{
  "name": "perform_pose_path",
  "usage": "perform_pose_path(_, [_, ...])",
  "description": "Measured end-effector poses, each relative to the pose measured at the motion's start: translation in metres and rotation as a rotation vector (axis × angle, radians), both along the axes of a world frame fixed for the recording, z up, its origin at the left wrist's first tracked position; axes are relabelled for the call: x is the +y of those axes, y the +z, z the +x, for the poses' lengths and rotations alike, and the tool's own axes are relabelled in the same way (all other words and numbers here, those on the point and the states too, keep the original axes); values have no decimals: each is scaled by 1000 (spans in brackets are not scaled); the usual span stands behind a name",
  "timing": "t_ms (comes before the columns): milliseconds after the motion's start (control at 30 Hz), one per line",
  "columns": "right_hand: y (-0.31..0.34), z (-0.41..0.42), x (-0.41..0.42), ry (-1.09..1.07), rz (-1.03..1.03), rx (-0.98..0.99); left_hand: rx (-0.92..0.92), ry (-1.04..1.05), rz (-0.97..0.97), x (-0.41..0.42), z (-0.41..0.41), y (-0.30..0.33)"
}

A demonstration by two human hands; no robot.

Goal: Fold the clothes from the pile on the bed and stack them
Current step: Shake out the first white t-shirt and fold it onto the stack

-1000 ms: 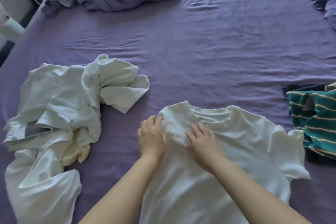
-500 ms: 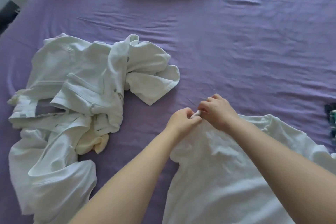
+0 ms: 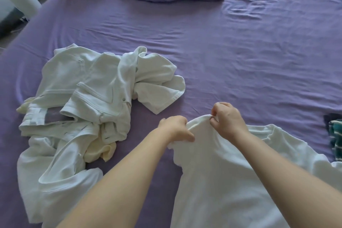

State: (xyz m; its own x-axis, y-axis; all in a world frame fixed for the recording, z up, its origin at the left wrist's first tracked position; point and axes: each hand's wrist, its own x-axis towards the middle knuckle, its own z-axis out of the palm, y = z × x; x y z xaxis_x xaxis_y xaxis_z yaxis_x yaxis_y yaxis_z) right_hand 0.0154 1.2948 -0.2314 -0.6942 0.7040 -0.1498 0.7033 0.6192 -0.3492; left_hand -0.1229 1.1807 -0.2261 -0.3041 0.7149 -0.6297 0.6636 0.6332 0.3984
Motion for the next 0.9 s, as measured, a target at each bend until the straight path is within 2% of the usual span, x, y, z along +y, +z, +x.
perform_pose_path(100, [-5, -5, -5, 35, -5, 7, 36, 68, 61, -11, -8, -5])
perform_pose_path(200, [-9, -11, -13, 196, -96, -135, 47, 133, 172, -21, -10, -11])
perform_pose_path(267, [-13, -17, -17, 273, -12, -229, 2, 198, 213, -25, -9, -14])
perform_pose_path(333, [-14, -24, -18, 229, 100, -248, -166, 370, 182, -28, -9, -14])
perform_pose_path(400, [-15, -29, -19, 142, 115, -239, -390, 512, 63, -35, -8, -13])
perform_pose_path(500, [-21, -32, -23, 77, 70, -216, -458, 483, -36, -49, -4, -26])
perform_pose_path(567, [-25, -33, -27, 55, 47, -196, -443, 536, 46, -54, -1, -31])
perform_pose_path(667, [-33, -29, -30, 3, 75, -189, -475, 751, 253, -53, -1, -27])
perform_pose_path(700, [-35, -28, -32, -8, 97, -190, -439, 757, 287, -52, -1, -26])
perform_pose_path(800, [-39, -26, -35, -22, 127, -184, -192, 605, 284, -49, 2, -29])
perform_pose_path(900, [-41, -23, -41, -40, 137, -107, 17, 539, 293, -45, 8, -35])
